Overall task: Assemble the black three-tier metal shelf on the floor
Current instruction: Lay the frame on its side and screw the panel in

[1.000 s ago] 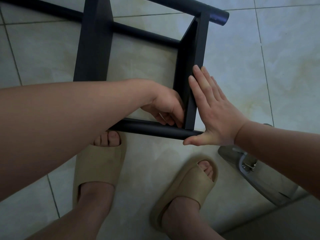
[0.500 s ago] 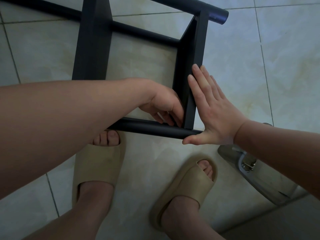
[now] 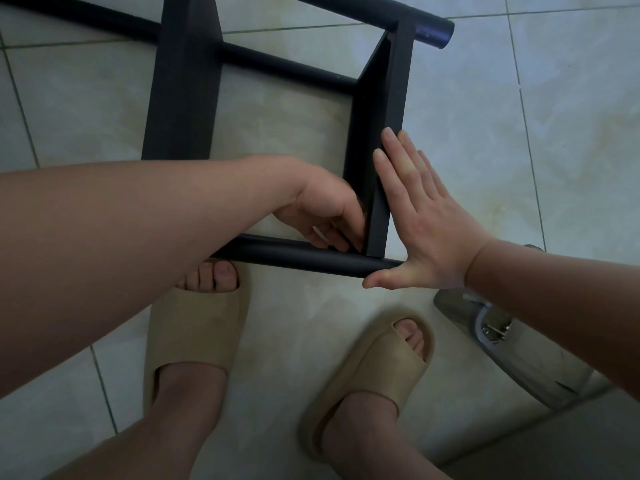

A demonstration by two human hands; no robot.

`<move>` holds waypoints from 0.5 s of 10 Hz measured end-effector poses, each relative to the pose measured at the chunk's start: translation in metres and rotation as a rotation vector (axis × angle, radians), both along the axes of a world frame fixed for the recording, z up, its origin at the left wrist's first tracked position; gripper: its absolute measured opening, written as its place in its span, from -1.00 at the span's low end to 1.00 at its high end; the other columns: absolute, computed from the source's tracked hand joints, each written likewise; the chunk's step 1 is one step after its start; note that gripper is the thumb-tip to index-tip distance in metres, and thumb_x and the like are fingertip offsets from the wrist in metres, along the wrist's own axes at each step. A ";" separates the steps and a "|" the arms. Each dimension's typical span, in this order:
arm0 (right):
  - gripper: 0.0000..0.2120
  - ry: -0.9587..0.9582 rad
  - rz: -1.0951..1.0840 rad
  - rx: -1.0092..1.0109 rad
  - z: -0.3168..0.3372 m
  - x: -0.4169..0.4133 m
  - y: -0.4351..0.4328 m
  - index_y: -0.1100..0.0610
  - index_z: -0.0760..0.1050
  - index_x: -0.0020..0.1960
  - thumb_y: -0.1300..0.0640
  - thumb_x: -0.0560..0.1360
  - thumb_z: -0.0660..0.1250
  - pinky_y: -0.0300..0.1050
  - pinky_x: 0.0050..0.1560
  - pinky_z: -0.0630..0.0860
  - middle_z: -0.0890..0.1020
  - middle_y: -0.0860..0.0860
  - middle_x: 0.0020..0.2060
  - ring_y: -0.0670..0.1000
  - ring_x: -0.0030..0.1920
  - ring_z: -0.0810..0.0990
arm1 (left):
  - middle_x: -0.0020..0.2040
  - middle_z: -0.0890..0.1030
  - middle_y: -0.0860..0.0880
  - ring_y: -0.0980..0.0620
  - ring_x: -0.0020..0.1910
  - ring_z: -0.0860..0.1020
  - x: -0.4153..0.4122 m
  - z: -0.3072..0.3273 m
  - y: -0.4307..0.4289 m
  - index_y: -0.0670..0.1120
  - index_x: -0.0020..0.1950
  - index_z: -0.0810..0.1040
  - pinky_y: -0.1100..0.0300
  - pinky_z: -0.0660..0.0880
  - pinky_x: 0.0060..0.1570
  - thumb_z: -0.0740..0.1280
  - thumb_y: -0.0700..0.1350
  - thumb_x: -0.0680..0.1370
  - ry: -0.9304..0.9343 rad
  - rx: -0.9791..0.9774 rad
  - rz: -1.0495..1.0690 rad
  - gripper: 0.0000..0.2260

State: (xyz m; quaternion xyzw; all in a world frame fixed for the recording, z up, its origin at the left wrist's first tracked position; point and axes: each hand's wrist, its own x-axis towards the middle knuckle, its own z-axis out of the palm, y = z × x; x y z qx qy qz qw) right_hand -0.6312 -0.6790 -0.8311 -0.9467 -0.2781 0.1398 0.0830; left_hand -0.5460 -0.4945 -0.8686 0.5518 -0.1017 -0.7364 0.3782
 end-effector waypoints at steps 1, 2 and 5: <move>0.27 0.004 -0.004 0.001 0.000 0.000 0.000 0.32 -0.15 0.62 -0.65 0.37 0.06 0.36 0.57 -0.01 -0.12 0.29 0.62 0.29 0.62 -0.19 | -0.10 0.71 0.02 0.07 -0.15 0.64 -0.002 -0.001 0.001 -0.01 -0.06 0.70 0.15 0.50 0.00 0.38 -0.13 0.55 0.005 0.001 -0.030 -0.90; 0.27 0.002 -0.003 -0.002 0.000 0.000 0.000 0.33 -0.14 0.62 -0.65 0.37 0.06 0.36 0.57 -0.01 -0.11 0.29 0.61 0.29 0.62 -0.19 | -0.21 0.68 0.01 0.11 -0.30 0.60 -0.006 -0.004 0.000 -0.05 -0.13 0.68 0.22 0.52 -0.15 0.39 -0.24 0.53 -0.038 -0.016 0.024 -0.87; 0.27 0.007 -0.004 -0.004 0.001 0.001 0.000 0.33 -0.15 0.62 -0.65 0.37 0.07 0.35 0.57 -0.01 -0.11 0.29 0.61 0.29 0.62 -0.19 | -0.15 0.61 -0.01 0.07 -0.20 0.52 -0.004 -0.002 -0.001 -0.09 0.00 0.59 0.18 0.47 -0.04 0.37 -0.33 0.53 -0.014 -0.029 0.083 -0.84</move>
